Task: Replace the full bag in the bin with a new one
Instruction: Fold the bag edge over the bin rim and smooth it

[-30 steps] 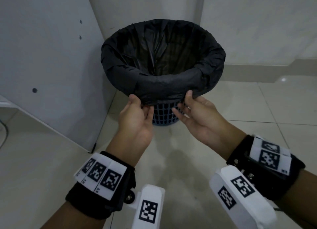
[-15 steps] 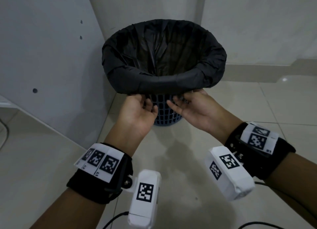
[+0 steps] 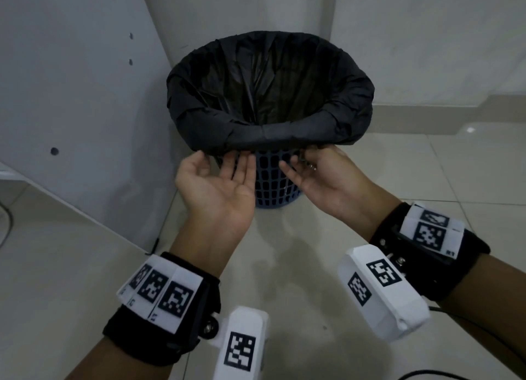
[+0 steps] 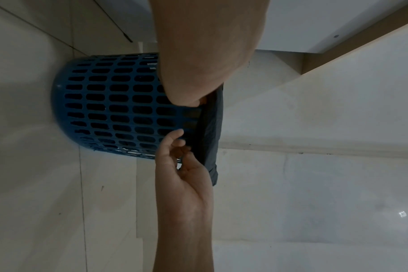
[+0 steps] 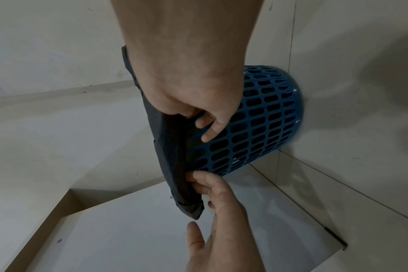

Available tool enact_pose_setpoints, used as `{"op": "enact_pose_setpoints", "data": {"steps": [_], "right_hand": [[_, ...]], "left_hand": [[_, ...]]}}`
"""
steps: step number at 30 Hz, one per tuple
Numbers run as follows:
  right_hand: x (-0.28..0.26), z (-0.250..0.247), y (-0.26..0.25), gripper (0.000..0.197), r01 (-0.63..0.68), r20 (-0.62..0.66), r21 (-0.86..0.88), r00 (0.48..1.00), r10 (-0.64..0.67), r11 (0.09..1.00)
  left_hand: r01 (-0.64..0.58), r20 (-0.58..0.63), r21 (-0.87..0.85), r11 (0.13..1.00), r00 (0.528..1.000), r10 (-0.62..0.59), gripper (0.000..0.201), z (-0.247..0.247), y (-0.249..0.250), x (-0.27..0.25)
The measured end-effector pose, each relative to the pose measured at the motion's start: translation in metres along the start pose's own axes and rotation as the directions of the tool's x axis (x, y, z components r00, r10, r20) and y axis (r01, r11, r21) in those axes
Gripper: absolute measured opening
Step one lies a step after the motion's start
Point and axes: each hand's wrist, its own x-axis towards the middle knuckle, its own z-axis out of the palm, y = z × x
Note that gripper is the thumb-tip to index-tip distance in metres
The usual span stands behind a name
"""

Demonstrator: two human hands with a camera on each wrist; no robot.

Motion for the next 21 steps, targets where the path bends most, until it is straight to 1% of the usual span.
{"op": "enact_pose_setpoints", "data": {"steps": [4, 6, 8, 9, 11, 12, 15, 17, 21], "right_hand": [[-0.009, -0.004, 0.0, 0.039, 0.059, -0.062, 0.043, 0.996, -0.056, 0.997], [-0.017, -0.007, -0.002, 0.028, 0.112, -0.165, 0.076, 0.981, -0.099, 0.991], [-0.021, -0.012, -0.007, 0.017, 0.188, -0.289, 0.068, 0.944, -0.161, 0.98], [-0.021, -0.014, -0.01, 0.019, 0.218, -0.319, 0.039, 0.928, -0.195, 0.975], [-0.015, -0.019, -0.016, 0.03, 0.244, -0.324, -0.036, 0.914, -0.243, 0.969], [-0.011, -0.02, -0.019, 0.033, 0.236, -0.311, -0.074, 0.918, -0.247, 0.969], [-0.003, -0.022, -0.027, 0.027, 0.146, -0.26, -0.145, 0.949, -0.18, 0.979], [0.003, -0.024, -0.03, 0.026, 0.097, -0.253, -0.142, 0.958, -0.131, 0.985], [0.013, -0.026, -0.035, 0.025, 0.099, -0.23, -0.052, 0.967, -0.108, 0.994]], "left_hand": [[-0.018, 0.006, 0.131, 0.991, 1.0, 0.017, 0.04, 0.001, 0.001, 0.006], [-0.013, 0.001, 0.164, 0.986, 1.0, 0.013, 0.048, 0.001, 0.003, 0.01], [-0.001, -0.015, 0.174, 0.985, 1.0, 0.003, 0.051, 0.002, 0.004, 0.013], [0.008, -0.023, 0.183, 0.983, 1.0, -0.004, 0.051, 0.003, 0.003, 0.013], [0.018, -0.032, 0.195, 0.981, 0.999, -0.012, 0.05, 0.005, 0.003, 0.013], [0.021, -0.036, 0.192, 0.981, 0.999, -0.015, 0.049, 0.005, 0.003, 0.014], [0.028, -0.048, 0.186, 0.982, 0.999, -0.02, 0.039, 0.006, 0.004, 0.017], [0.025, -0.054, 0.182, 0.983, 0.998, -0.015, 0.034, 0.007, 0.004, 0.018], [0.023, -0.059, 0.185, 0.982, 0.998, -0.012, 0.033, 0.006, 0.005, 0.02]]}}
